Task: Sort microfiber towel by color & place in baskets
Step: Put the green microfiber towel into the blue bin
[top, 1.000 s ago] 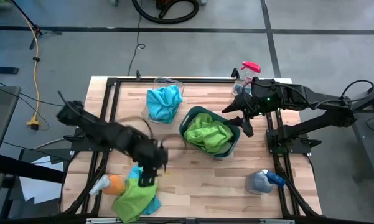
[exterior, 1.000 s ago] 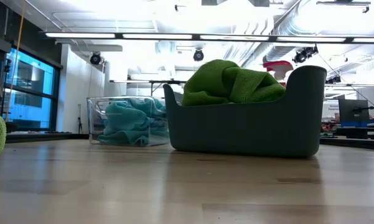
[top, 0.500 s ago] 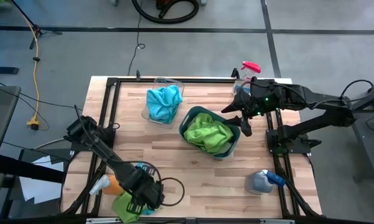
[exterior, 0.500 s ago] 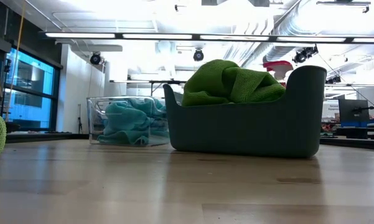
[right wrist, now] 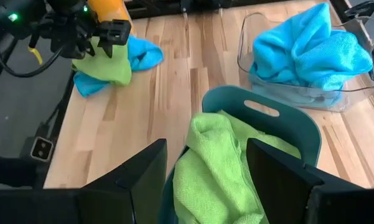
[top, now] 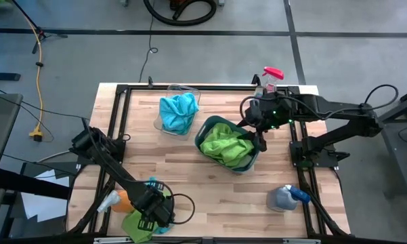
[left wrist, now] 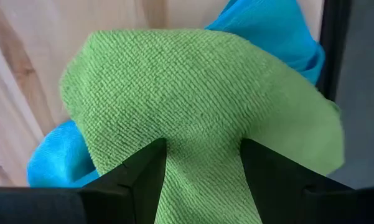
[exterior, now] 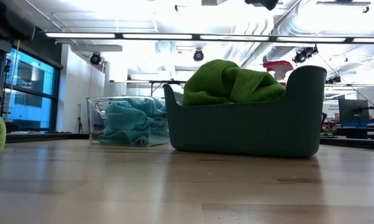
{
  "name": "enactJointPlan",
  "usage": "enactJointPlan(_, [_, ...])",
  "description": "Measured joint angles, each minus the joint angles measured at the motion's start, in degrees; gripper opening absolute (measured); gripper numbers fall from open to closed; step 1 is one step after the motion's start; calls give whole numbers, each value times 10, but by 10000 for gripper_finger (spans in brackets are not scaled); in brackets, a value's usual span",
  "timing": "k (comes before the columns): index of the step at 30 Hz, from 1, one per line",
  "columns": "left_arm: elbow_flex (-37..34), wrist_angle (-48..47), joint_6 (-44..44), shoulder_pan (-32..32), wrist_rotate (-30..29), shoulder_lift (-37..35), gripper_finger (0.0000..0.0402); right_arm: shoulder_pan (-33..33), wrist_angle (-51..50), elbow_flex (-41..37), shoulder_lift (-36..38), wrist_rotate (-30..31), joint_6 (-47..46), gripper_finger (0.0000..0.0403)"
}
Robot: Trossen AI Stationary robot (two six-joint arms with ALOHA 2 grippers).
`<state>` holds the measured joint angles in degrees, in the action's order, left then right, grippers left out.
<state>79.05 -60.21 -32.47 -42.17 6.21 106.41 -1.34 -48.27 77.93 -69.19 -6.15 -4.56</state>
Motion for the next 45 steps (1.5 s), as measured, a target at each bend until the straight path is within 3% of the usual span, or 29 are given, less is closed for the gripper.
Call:
enactJointPlan(5, [-20, 17, -3, 0, -1, 0, 194, 0, 0, 0, -2, 0, 9, 218])
enactJointPlan(7, [-22, 14, -4, 0, -8, 0, 176, 0, 0, 0, -2, 0, 12, 218])
enactJointPlan(13, [-22, 18, -10, 6, 21, -2, 18, 0, 0, 0, -2, 0, 20, 218])
enactJointPlan(18, [-22, 18, -22, 6, 26, -35, 3, 0, 0, 0, -2, 0, 20, 218])
enactJointPlan(24, [10, 18, 0, 24, 23, -145, 1, 0, 1, 0, -2, 0, 20, 218])
enactJointPlan(33, [118, 19, 9, 109, -110, -274, 0, 0, 29, 0, -1, 0, 19, 218])
enactJointPlan(39, [210, 35, 159, 172, -230, -276, 0, 0, 50, 0, 3, 0, -5, 218])
enactJointPlan(45, [230, 141, 313, 225, -329, -279, 0, 0, 109, 0, 22, -17, -42, 218])
